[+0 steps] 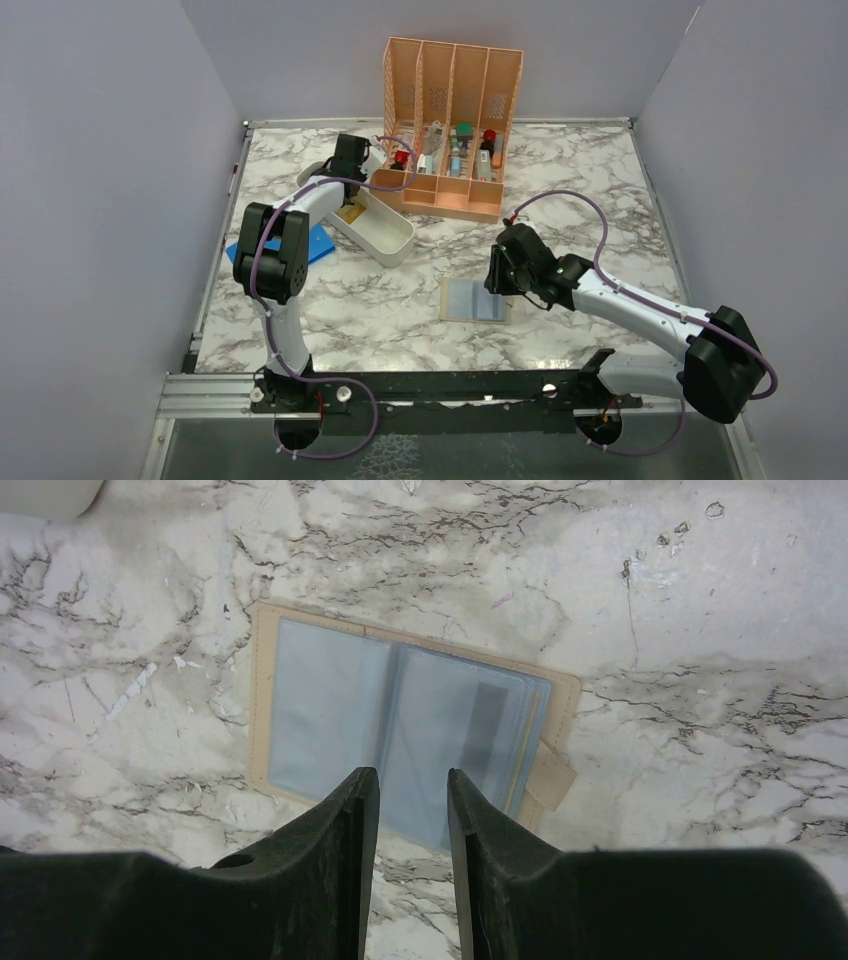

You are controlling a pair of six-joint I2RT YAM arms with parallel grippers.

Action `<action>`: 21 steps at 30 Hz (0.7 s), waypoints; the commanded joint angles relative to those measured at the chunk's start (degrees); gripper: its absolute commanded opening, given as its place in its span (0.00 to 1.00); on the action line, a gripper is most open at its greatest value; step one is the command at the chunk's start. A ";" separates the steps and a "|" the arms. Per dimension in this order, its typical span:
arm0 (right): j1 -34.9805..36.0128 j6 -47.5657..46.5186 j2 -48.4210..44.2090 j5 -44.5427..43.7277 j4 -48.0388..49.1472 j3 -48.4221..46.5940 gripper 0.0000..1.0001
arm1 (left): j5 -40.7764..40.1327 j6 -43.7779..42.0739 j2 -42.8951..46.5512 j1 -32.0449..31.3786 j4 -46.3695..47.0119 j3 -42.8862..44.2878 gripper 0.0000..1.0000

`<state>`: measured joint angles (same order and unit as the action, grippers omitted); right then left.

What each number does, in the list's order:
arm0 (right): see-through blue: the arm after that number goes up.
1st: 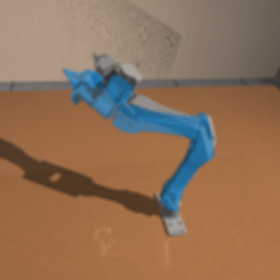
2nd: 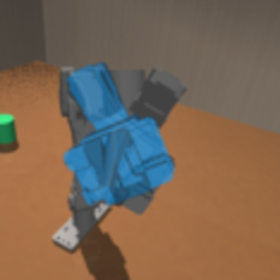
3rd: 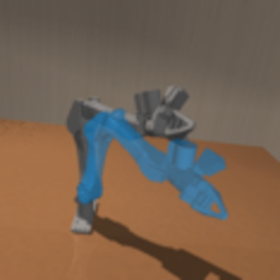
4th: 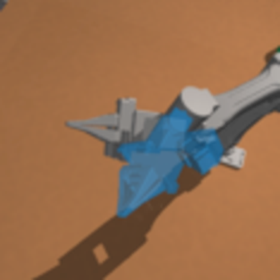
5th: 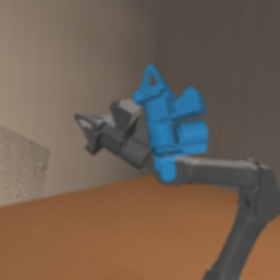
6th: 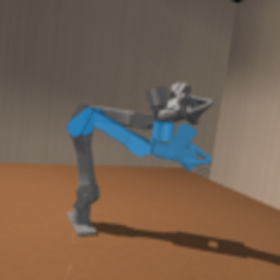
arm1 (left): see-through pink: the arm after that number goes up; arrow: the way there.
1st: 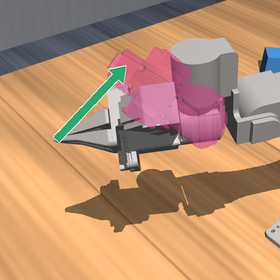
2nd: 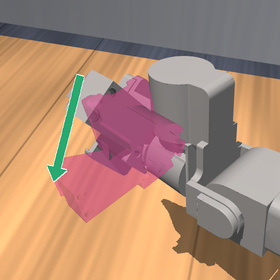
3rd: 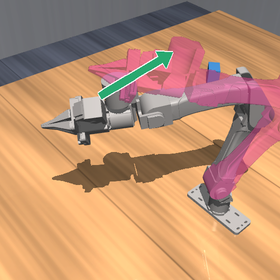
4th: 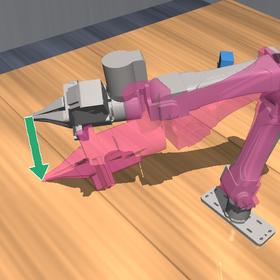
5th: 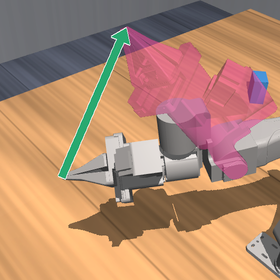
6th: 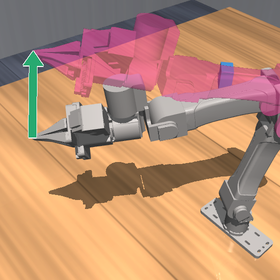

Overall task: Put the credit cards into the card holder
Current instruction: Pick up the credit card from the storage box.

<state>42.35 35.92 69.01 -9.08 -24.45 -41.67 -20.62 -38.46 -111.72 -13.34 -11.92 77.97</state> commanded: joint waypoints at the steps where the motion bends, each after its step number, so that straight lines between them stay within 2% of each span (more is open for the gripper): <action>1: -0.29 -0.50 0.05 1.13 1.71 -0.93 0.37 | -0.80 -0.65 1.46 0.25 0.00 2.04 0.30; 15: -0.51 -0.68 -0.25 1.12 1.58 -0.85 0.37 | 1.90 2.80 3.07 0.16 -4.51 5.17 0.23; 17: -0.51 -0.68 -0.62 1.13 1.55 -0.68 0.37 | 4.06 4.66 3.70 0.16 -6.36 6.38 0.17; 20: -0.55 -0.68 -1.21 1.14 1.52 -0.44 0.37 | 5.88 7.95 4.29 0.16 -9.94 8.48 0.01; 21: -0.56 -0.68 -1.43 1.15 1.44 -0.36 0.37 | 6.42 9.13 4.58 0.16 -11.16 9.12 0.00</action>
<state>42.24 35.90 68.97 -8.49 -24.03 -41.67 -17.52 -34.39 -111.31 -13.37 -19.84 82.91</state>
